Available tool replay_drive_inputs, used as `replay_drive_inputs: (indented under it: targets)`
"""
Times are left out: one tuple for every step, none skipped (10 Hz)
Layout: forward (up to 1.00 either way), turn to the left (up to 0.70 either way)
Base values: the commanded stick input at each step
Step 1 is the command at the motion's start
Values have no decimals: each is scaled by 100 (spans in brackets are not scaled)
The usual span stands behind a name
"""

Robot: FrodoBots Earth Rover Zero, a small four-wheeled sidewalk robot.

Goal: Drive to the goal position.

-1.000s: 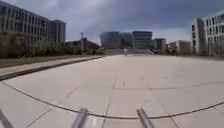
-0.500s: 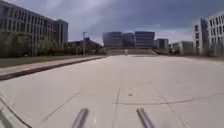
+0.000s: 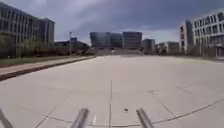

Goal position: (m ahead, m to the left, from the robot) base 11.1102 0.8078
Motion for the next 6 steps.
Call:
replay_drive_inputs:
  targets:
    - [100, -14]
    - [100, -33]
    - [100, -40]
    - [100, -36]
    - [100, -4]
    - [100, 0]
